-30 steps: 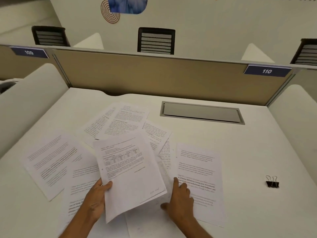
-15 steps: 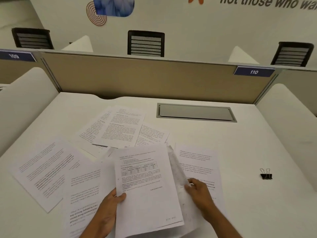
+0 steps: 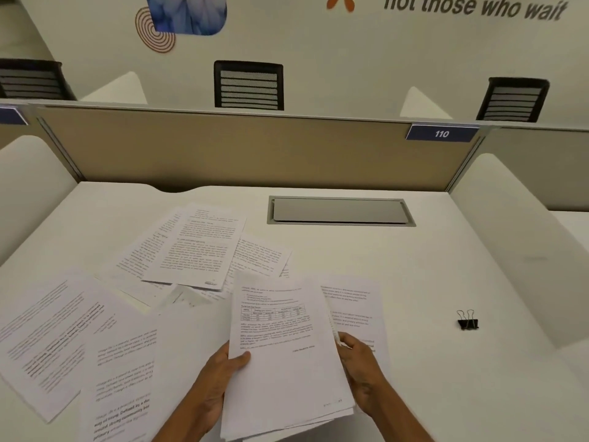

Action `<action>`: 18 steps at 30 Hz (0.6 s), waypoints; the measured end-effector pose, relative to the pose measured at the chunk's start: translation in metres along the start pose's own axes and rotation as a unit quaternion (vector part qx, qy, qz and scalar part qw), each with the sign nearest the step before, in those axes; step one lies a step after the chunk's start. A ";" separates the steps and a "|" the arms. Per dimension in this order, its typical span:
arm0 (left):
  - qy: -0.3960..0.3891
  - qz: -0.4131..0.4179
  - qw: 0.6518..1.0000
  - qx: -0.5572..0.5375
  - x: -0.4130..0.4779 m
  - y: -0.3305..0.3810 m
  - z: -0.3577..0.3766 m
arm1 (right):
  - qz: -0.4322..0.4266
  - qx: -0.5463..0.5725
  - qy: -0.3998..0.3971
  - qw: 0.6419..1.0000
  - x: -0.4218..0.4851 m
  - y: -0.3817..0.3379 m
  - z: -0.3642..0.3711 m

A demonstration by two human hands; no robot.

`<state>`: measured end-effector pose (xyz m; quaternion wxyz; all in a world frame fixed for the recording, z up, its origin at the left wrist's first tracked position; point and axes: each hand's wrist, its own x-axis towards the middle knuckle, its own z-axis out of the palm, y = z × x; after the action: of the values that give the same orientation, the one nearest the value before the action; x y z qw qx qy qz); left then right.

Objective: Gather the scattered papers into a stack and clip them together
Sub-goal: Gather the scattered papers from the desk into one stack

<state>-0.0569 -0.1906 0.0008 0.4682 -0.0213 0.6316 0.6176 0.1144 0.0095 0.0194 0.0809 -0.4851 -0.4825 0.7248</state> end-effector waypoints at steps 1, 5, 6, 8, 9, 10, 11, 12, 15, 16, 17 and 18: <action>-0.002 -0.001 1.000 0.006 0.001 0.000 0.001 | -0.013 -0.022 0.018 1.000 0.000 0.000 -0.002; 0.024 0.003 1.000 0.011 0.008 0.002 -0.002 | -0.126 -0.273 0.282 0.911 0.014 0.007 -0.025; 0.032 0.007 0.999 0.010 0.010 0.003 -0.003 | -0.108 -0.337 0.315 0.881 0.018 0.008 -0.033; 0.044 0.018 0.999 0.014 0.013 0.004 -0.006 | -0.020 -0.431 0.315 0.845 0.023 0.010 -0.042; 0.049 0.024 0.998 0.014 0.015 0.005 -0.006 | 0.009 -0.462 0.297 0.836 0.023 0.010 -0.042; 0.052 0.027 0.998 0.014 0.016 0.005 -0.006 | 0.020 -0.478 0.281 0.832 0.024 0.009 -0.040; 0.053 0.028 0.998 0.015 0.017 0.006 -0.005 | 0.019 -0.477 0.271 0.836 0.025 0.009 -0.038; 0.054 0.027 0.998 0.015 0.018 0.006 -0.004 | 0.018 -0.467 0.266 0.843 0.026 0.009 -0.036; 0.053 0.024 0.998 0.012 0.021 0.006 -0.004 | 0.022 -0.432 0.259 0.864 0.029 0.002 -0.031; 0.052 0.025 0.998 0.009 0.021 0.007 -0.005 | 0.018 -0.422 0.255 0.870 0.029 -0.001 -0.032; 0.051 0.028 0.998 0.003 0.022 0.009 -0.006 | 0.014 -0.412 0.251 0.876 0.029 -0.003 -0.033; 0.050 0.034 0.998 -0.005 0.022 0.011 -0.007 | 0.004 -0.397 0.246 0.884 0.028 -0.003 -0.034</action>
<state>-0.0798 -0.1814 -0.0064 0.4147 -0.0325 0.6514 0.6345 0.1251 0.0487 0.0025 -0.0051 -0.6412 -0.6928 0.3300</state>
